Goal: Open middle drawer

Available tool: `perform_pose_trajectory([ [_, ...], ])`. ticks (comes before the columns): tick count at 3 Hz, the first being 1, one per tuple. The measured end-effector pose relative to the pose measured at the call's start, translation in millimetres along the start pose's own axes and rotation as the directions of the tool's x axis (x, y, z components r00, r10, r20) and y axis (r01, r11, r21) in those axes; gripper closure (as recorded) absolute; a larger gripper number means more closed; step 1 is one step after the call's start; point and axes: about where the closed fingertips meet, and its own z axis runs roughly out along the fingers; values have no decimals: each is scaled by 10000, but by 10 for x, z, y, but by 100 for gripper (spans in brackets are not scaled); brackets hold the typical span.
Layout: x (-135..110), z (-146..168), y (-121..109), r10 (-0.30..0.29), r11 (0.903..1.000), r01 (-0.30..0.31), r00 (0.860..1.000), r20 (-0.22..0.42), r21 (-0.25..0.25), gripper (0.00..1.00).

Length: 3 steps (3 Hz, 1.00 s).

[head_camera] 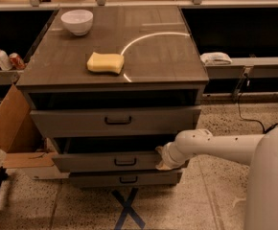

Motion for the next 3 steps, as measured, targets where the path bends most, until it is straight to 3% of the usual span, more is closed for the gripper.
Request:
perform_pose_trajectory([
  [1, -25, -63, -16, 0, 10000, 0, 10000, 0, 0, 89],
  [2, -55, -138, -35, 0, 10000, 0, 10000, 0, 0, 100],
  [3, -57, -144, -36, 0, 10000, 0, 10000, 0, 0, 100],
])
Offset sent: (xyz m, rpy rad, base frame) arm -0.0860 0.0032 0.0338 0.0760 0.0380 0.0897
